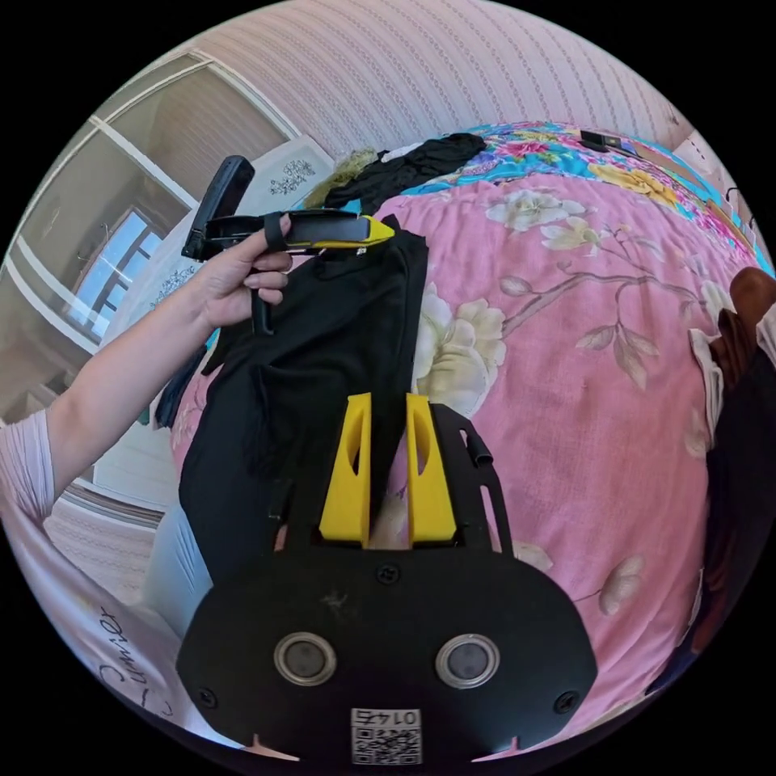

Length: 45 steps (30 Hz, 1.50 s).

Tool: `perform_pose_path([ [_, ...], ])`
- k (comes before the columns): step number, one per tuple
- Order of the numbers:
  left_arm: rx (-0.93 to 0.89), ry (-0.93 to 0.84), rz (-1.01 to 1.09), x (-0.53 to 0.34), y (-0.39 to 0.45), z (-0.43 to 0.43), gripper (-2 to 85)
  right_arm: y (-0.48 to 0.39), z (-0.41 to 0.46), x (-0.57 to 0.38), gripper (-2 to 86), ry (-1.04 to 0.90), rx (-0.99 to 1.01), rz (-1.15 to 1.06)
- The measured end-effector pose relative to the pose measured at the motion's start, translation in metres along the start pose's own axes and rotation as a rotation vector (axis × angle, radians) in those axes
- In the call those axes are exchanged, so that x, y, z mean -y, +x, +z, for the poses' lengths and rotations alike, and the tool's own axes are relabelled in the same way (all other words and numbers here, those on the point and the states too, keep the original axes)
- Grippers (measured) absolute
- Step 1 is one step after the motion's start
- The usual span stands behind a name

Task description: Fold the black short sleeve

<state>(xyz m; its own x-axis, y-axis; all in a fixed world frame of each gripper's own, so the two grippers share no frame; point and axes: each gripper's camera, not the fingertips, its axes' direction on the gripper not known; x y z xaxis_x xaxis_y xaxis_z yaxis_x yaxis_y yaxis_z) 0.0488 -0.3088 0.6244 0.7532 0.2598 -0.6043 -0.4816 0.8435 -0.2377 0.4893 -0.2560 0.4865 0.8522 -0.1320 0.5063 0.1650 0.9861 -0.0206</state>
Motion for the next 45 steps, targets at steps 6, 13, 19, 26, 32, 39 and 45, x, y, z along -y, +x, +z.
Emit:
perform_pose_path([
  [6,-0.024,0.022,0.049,0.012,0.004,0.01,-0.7,-0.009,-0.009,-0.004,0.8,0.07,-0.051,-0.046],
  [13,0.095,-0.034,0.066,0.018,0.009,0.043,-0.1,0.003,0.003,-0.005,0.2,0.05,-0.028,0.041],
  [19,0.097,0.017,0.067,-0.003,0.001,0.0,5.7,-0.011,0.008,-0.005,0.3,0.059,-0.08,0.051],
  [26,0.167,0.104,0.036,-0.087,-0.034,-0.083,5.3,-0.041,-0.002,-0.011,0.2,0.101,-0.155,0.086],
  [32,0.121,0.063,0.097,-0.175,-0.014,-0.09,5.3,-0.13,0.03,-0.009,-0.1,0.016,0.058,-0.197],
  [39,0.182,0.019,-0.015,-0.217,-0.029,-0.083,5.5,-0.193,0.09,-0.008,-0.3,-0.166,-0.073,-0.301],
  [45,0.221,0.036,0.012,-0.238,-0.014,-0.095,7.0,-0.21,0.101,-0.004,-0.4,-0.153,-0.076,-0.29],
])
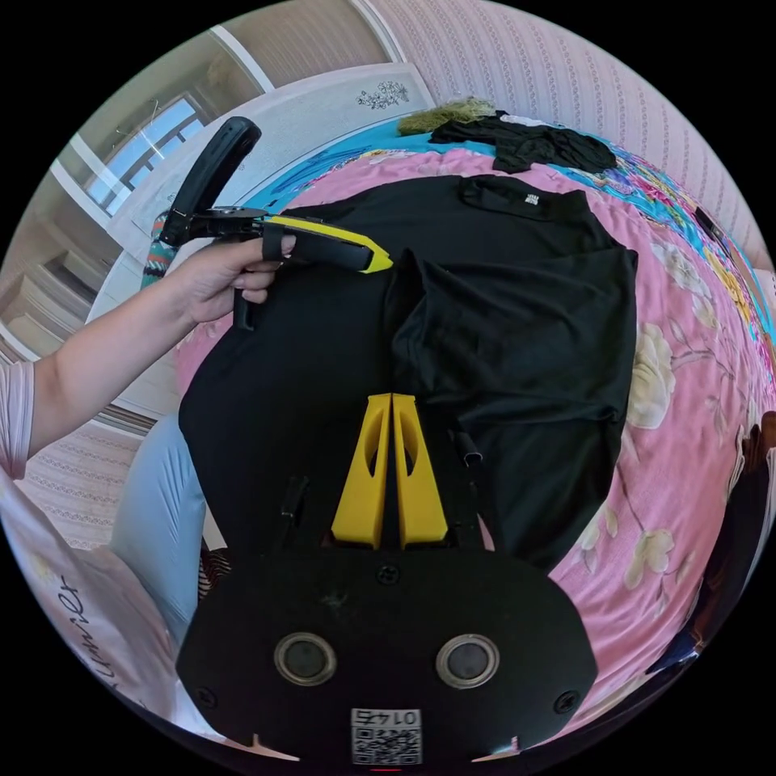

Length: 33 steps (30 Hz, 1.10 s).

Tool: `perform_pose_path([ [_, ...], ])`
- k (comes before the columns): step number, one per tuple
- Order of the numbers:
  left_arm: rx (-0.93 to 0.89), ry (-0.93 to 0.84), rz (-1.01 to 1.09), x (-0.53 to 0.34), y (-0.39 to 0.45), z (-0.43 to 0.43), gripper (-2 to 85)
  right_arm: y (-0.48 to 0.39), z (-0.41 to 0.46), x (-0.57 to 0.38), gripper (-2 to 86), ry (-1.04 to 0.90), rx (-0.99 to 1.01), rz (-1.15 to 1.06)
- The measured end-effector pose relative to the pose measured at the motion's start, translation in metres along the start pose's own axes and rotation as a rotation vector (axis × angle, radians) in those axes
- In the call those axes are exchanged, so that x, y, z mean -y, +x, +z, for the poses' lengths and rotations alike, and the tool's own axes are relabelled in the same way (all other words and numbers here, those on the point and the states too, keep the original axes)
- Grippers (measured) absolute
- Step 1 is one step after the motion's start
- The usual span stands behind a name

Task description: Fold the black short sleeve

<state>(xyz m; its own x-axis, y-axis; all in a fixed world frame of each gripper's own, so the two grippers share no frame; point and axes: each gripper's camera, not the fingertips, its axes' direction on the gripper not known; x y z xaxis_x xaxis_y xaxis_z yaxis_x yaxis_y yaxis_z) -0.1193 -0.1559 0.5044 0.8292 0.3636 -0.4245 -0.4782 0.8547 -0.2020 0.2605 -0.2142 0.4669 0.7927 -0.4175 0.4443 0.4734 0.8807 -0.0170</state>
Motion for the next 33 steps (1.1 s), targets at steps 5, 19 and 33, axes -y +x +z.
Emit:
perform_pose_path([
  [5,0.074,-0.026,0.023,-0.005,0.009,0.007,8.5,-0.012,0.01,0.011,-0.4,0.015,-0.007,0.016],
  [19,0.056,0.017,-0.03,-0.053,-0.021,-0.03,6.5,-0.042,0.043,0.039,-0.3,-0.025,0.007,0.047],
  [33,0.074,0.036,-0.116,-0.121,-0.058,-0.053,7.5,-0.082,0.062,0.072,-0.3,-0.017,0.008,0.076],
])
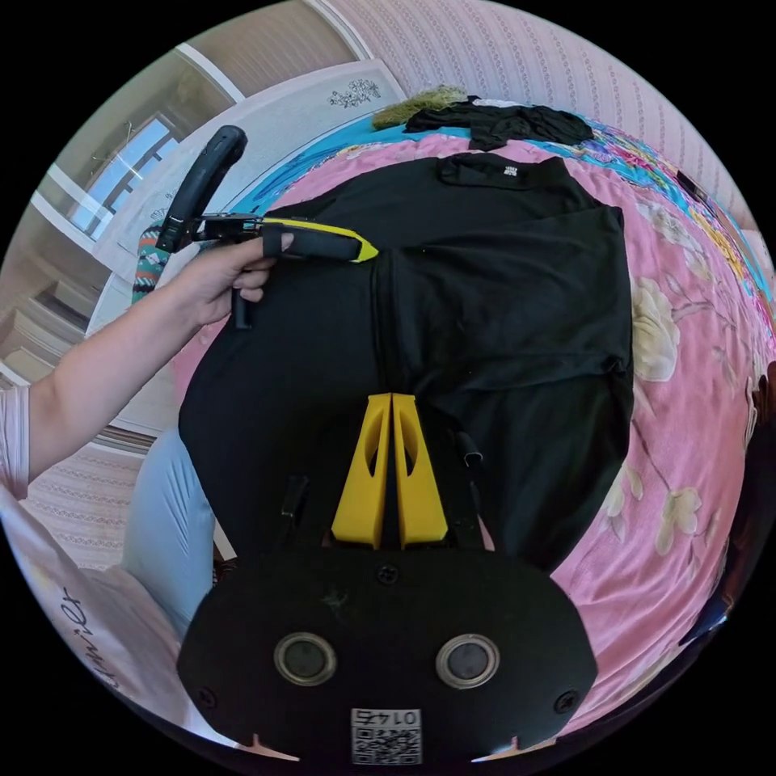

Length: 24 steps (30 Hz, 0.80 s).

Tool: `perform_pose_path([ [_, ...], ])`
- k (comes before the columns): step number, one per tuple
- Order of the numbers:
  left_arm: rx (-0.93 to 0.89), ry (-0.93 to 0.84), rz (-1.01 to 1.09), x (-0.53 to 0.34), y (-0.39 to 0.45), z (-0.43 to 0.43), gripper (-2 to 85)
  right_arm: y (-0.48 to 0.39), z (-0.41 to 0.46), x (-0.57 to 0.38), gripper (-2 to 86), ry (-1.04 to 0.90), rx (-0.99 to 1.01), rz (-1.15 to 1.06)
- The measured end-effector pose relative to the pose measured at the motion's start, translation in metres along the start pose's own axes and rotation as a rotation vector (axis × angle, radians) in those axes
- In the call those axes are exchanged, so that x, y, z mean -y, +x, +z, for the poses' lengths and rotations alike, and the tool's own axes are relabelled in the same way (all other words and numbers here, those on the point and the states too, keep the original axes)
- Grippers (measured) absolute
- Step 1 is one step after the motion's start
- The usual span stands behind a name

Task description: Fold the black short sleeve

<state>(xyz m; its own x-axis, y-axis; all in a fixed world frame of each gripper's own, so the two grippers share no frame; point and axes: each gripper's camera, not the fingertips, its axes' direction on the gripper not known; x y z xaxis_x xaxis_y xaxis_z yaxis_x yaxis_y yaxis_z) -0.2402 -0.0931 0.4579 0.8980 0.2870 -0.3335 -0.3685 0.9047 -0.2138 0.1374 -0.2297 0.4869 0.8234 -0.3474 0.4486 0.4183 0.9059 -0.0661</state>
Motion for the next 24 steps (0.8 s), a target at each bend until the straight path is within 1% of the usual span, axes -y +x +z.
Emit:
perform_pose_path([
  [1,-0.006,0.024,-0.016,-0.009,-0.005,-0.009,7.5,-0.004,-0.002,0.002,-0.3,0.003,-0.002,-0.009],
  [3,-0.017,0.119,-0.127,-0.052,-0.035,-0.044,7.3,-0.021,-0.008,0.012,-0.3,-0.023,0.021,-0.066],
  [4,-0.012,0.14,-0.159,-0.064,-0.044,-0.052,7.2,-0.026,-0.008,0.016,-0.2,-0.034,0.03,-0.082],
  [6,0.07,0.202,-0.292,-0.11,-0.086,-0.08,6.6,-0.05,-0.002,0.042,-0.1,-0.088,0.078,-0.169],
  [8,0.12,0.211,-0.379,-0.137,-0.119,-0.093,6.5,-0.073,0.006,0.07,0.0,-0.097,0.09,-0.24],
  [11,0.006,0.256,-0.524,-0.171,-0.168,-0.103,7.4,-0.115,0.022,0.125,0.5,-0.065,0.131,-0.352],
  [12,-0.003,0.282,-0.569,-0.181,-0.181,-0.104,7.6,-0.131,0.033,0.149,0.9,-0.07,0.14,-0.375],
  [15,0.048,0.355,-0.612,-0.198,-0.196,-0.109,7.9,-0.172,0.066,0.209,2.0,-0.124,0.149,-0.421],
  [17,0.062,0.403,-0.596,-0.204,-0.2,-0.109,8.3,-0.197,0.084,0.241,3.1,-0.139,0.134,-0.455],
  [20,0.095,0.317,-0.605,-0.207,-0.211,-0.095,8.5,-0.233,0.112,0.289,4.8,-0.15,0.105,-0.493],
  [24,0.062,0.356,-0.642,-0.226,-0.222,-0.094,5.9,-0.271,0.151,0.342,6.1,-0.187,0.05,-0.506],
])
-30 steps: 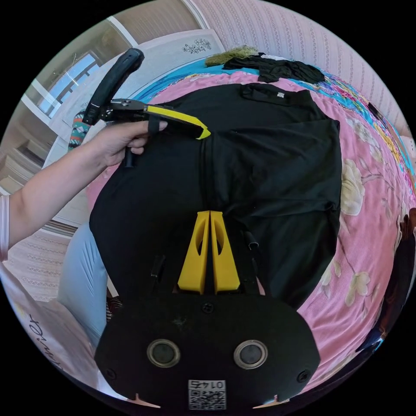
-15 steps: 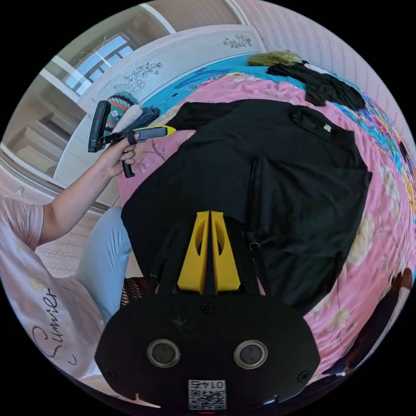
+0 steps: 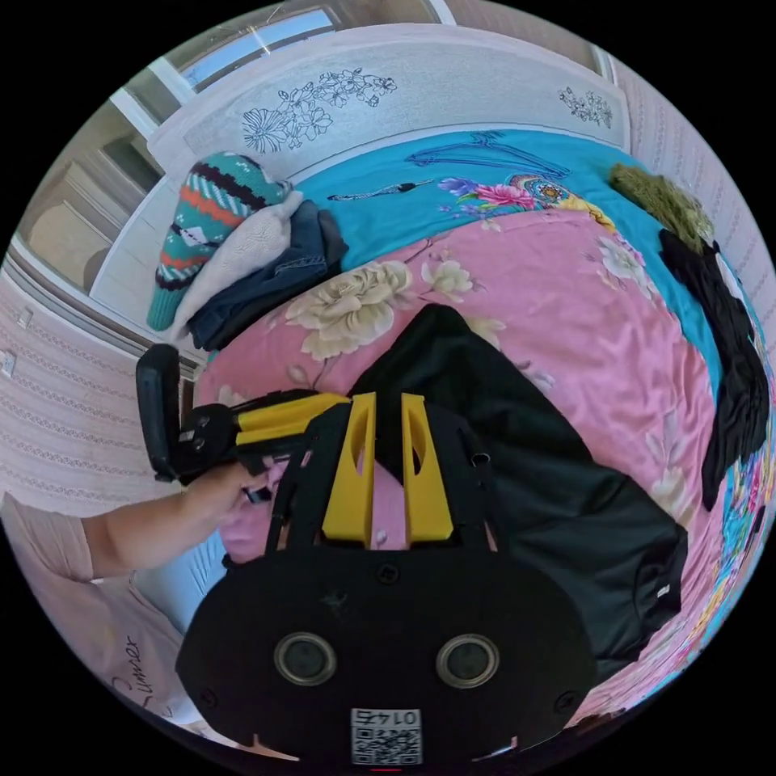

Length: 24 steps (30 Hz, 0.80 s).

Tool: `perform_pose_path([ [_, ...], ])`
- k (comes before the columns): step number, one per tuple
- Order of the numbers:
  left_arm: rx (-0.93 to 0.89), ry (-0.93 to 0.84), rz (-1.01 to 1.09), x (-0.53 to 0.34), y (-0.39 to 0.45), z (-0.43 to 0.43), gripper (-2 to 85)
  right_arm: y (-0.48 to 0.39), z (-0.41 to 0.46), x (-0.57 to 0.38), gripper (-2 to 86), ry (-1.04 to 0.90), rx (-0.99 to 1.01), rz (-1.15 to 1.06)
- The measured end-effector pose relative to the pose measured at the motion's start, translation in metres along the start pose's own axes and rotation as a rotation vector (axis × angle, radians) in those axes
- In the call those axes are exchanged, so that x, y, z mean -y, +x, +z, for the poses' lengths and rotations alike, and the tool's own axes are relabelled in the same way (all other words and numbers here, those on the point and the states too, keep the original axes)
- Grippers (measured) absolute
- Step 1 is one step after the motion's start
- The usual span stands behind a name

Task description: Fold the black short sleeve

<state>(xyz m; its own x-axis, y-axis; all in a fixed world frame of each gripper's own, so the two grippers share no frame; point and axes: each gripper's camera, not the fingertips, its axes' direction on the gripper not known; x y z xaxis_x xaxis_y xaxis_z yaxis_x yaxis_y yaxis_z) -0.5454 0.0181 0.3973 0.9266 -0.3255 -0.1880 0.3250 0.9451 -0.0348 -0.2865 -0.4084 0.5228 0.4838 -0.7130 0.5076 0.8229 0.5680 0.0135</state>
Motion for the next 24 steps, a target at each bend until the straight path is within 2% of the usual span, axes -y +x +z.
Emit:
perform_pose_path([
  [6,0.06,0.004,0.042,-0.006,0.004,-0.004,5.9,0.01,0.049,0.062,7.6,-0.064,-0.124,0.063],
  [10,0.102,0.035,0.081,-0.011,0.014,-0.014,7.7,0.031,0.059,0.058,4.6,-0.028,-0.074,0.168],
  [13,0.14,0.115,0.091,-0.017,0.02,-0.027,8.5,0.041,0.049,0.051,1.6,-0.004,-0.031,0.195],
  [18,0.153,-0.022,0.066,-0.003,0.02,-0.007,7.6,0.052,0.019,0.027,0.4,0.062,0.057,0.15],
  [21,0.048,-0.074,0.032,0.004,0.019,-0.004,3.1,0.063,-0.012,0.002,0.3,0.139,0.108,0.141],
  [24,0.012,-0.007,0.101,0.003,0.043,-0.02,1.3,0.086,-0.049,-0.036,0.2,0.228,0.148,0.184],
])
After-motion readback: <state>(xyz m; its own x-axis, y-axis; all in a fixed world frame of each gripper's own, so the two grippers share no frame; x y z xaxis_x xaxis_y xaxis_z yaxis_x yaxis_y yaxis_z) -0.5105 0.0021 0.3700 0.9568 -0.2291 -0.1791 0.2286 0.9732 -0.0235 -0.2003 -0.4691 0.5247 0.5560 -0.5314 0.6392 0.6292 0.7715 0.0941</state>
